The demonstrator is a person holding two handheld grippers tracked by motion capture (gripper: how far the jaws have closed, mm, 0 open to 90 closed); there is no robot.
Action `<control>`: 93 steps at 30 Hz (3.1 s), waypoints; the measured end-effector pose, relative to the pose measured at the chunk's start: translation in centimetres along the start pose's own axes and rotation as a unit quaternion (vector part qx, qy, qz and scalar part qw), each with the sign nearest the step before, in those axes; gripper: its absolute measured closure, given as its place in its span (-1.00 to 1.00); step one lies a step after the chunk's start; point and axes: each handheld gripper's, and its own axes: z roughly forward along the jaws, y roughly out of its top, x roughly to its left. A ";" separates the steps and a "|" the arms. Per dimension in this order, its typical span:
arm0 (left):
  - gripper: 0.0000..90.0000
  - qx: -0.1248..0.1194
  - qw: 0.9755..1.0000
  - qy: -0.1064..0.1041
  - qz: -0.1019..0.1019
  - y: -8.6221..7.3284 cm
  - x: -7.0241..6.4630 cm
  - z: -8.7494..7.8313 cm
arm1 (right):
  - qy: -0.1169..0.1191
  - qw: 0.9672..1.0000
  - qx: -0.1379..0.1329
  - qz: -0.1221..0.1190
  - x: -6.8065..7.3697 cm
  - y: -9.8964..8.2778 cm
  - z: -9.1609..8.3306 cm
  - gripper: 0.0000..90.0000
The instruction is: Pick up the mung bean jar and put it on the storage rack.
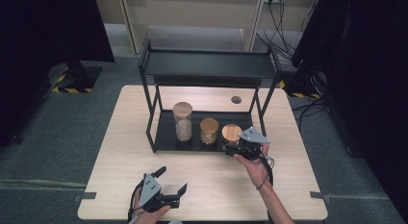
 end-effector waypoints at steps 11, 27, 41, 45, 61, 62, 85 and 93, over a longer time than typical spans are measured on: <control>-0.92 0.000 1.000 0.000 -0.001 0.0 0.0 0.0 | -0.023 1.000 0.016 0.004 0.1 0.2 2.4 -0.43; -0.91 -0.003 1.000 -0.001 -0.001 0.0 0.1 -0.1 | -0.054 0.998 0.040 0.010 -0.1 -0.1 5.2 -0.43; -0.91 -0.004 1.000 -0.004 -0.001 0.0 0.1 -0.1 | -0.054 0.997 0.040 0.025 -0.4 -0.8 5.4 -0.43; -0.91 -0.003 1.000 -0.003 -0.001 0.0 0.1 -0.1 | -0.052 0.998 0.036 0.030 -0.6 -1.1 5.3 -0.44; -0.91 -0.003 1.000 -0.003 0.000 0.0 0.0 -0.1 | -0.072 0.997 0.024 0.029 1.3 0.4 3.3 -0.80; -0.91 -0.003 1.000 -0.003 0.001 0.0 0.0 -0.1 | -0.075 0.996 0.023 0.031 1.5 0.5 3.1 -0.84; -0.91 -0.004 1.000 0.000 -0.001 0.0 0.1 -0.1 | -0.019 0.998 -0.030 0.045 2.1 -1.6 -1.8 -0.94; -0.92 -0.004 1.000 0.000 -0.001 0.0 0.0 -0.1 | 0.000 0.998 -0.049 0.044 2.4 -2.1 -3.3 -0.94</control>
